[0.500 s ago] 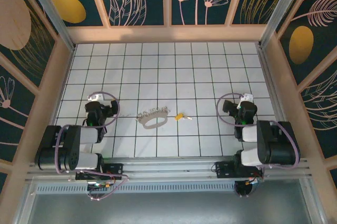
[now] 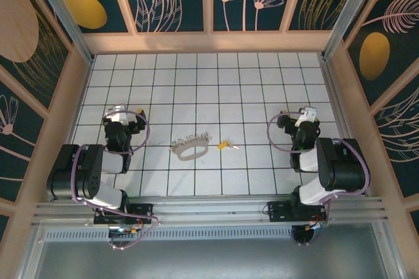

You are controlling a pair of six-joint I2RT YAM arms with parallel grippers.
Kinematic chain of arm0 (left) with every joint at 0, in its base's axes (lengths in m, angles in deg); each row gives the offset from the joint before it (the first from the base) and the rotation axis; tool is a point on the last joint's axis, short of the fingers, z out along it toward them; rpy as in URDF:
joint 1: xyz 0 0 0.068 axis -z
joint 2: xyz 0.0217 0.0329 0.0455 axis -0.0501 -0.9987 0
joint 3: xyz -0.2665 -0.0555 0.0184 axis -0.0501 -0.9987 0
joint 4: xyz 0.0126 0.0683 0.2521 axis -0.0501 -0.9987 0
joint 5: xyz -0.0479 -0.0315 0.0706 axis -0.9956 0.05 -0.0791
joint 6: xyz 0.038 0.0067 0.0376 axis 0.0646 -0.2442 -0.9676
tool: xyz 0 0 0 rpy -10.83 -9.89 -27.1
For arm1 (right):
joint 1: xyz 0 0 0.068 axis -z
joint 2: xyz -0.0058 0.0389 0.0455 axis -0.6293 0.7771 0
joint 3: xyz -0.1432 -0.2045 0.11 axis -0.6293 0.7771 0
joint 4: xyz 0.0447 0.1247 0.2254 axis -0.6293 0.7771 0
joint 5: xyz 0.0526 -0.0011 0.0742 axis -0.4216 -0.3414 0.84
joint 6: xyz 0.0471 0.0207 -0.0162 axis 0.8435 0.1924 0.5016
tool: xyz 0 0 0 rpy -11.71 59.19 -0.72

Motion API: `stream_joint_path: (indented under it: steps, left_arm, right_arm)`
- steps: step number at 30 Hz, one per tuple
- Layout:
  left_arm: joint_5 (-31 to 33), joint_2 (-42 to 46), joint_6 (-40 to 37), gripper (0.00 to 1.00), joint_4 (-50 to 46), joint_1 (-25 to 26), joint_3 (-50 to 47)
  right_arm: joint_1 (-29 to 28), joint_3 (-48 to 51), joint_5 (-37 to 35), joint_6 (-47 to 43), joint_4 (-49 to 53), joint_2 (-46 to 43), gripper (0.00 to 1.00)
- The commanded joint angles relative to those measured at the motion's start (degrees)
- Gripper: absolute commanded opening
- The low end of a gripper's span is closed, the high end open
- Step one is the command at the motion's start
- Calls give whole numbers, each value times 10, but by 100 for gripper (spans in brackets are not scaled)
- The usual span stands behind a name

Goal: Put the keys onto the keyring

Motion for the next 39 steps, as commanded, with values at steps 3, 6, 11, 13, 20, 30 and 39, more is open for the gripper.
stream_joint_path:
  steps: [3, 6, 11, 13, 20, 30, 39]
  left_arm:
    - [7, -12, -13, 99, 56, -3, 19]
    - [8, -12, -13, 99, 55, -3, 20]
    - [8, -10, -13, 99, 62, -3, 15]
    - [8, -8, -14, 99, 64, -3, 13]
    - [23, 50, -9, 98, -29, -3, 40]
    - [52, 133, 106, 98, -275, -3, 156]
    - [-36, 167, 256, 95, -391, 50, 197]
  right_arm:
    - [-5, -18, -7, 9, -68, 9, 99]
    - [-4, -18, -6, 10, -67, 9, 99]
    - [-4, -18, -6, 10, -67, 9, 99]
    - [-4, -15, -6, 9, -71, 9, 99]
    - [-8, -3, -31, 14, -53, -42, 97]
    - [3, -196, -73, 169, 359, -179, 99]
    - [-28, -260, 199, 164, 449, -143, 81]
